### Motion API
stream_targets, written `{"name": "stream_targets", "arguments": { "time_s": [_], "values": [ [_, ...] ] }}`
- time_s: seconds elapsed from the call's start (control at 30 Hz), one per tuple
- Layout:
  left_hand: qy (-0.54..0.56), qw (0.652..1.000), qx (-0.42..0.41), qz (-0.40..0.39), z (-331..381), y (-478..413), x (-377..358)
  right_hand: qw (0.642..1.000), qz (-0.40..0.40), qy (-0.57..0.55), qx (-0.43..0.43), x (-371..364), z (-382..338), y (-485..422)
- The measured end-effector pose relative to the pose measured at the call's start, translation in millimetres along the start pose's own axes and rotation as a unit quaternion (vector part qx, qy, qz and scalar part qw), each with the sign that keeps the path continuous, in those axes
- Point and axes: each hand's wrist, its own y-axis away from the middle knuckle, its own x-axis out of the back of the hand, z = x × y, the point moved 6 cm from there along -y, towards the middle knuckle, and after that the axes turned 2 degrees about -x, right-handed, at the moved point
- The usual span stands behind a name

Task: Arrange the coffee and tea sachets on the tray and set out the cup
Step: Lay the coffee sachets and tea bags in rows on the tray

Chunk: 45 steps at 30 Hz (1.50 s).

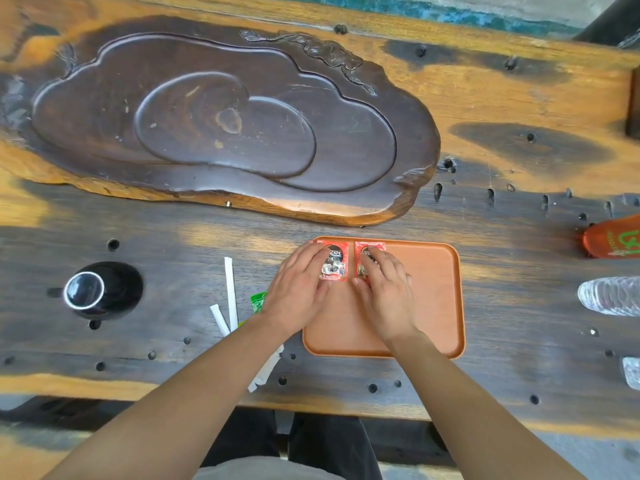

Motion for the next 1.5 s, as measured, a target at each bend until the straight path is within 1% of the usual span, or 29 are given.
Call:
{"name": "stream_targets", "arguments": {
  "time_s": [0.1, 0.17, 0.3, 0.4, 0.5, 0.63, 0.7, 0.77, 0.83, 0.97, 1.1, 1.17, 1.27, 1.33, 1.4, 1.47, 1.5],
  "values": [
    [0.028, 0.997, 0.059, 0.033, -28, 33, 28, 0.998, -0.007, -0.016, 0.065, -2, -38, 10],
    [0.043, 0.993, 0.105, 0.045, -51, 58, 40, 0.994, -0.044, -0.016, 0.102, -12, -63, 16],
    [0.053, 0.986, 0.16, 0.019, -89, 106, 51, 0.983, -0.118, -0.017, 0.14, -37, -111, 21],
    [0.05, 0.986, 0.156, -0.039, -100, 121, 49, 0.977, -0.163, 0.009, 0.135, -49, -131, 18],
    [0.034, 0.986, 0.135, -0.089, -96, 123, 47, 0.974, -0.183, 0.049, 0.122, -54, -139, 13],
    [-0.028, 0.985, 0.123, -0.117, -89, 118, 41, 0.972, -0.195, 0.076, 0.109, -56, -143, 10],
    [-0.033, 0.984, 0.13, -0.117, -88, 114, 40, 0.973, -0.192, 0.082, 0.102, -58, -145, 9],
    [-0.019, 0.983, 0.144, -0.116, -87, 110, 40, 0.977, -0.184, 0.06, 0.093, -60, -147, 9],
    [0.023, 0.979, 0.17, -0.111, -88, 109, 42, 0.98, -0.181, 0.012, 0.077, -61, -147, 9],
    [0.121, 0.964, 0.225, -0.072, -94, 106, 49, 0.981, -0.164, -0.102, 0.035, -57, -145, 8],
    [0.247, 0.937, 0.239, -0.069, -91, 98, 58, 0.955, -0.153, -0.254, -0.029, -43, -137, 6],
    [0.291, 0.925, 0.234, -0.073, -82, 92, 62, 0.943, -0.146, -0.297, -0.039, -32, -129, 7],
    [0.363, 0.895, 0.249, -0.074, -62, 82, 58, 0.924, -0.116, -0.357, -0.076, -9, -108, 9],
    [0.408, 0.87, 0.272, -0.048, -49, 74, 49, 0.922, -0.068, -0.366, -0.105, 9, -81, 13],
    [0.436, 0.852, 0.289, -0.031, -34, 66, 37, 0.932, -0.021, -0.337, -0.133, 24, -49, 18],
    [0.447, 0.843, 0.296, -0.042, -19, 57, 21, 0.938, -0.001, -0.305, -0.165, 32, -19, 24],
    [0.442, 0.846, 0.295, -0.052, -11, 53, 11, 0.939, -0.004, -0.296, -0.177, 33, -6, 27]
  ]
}}
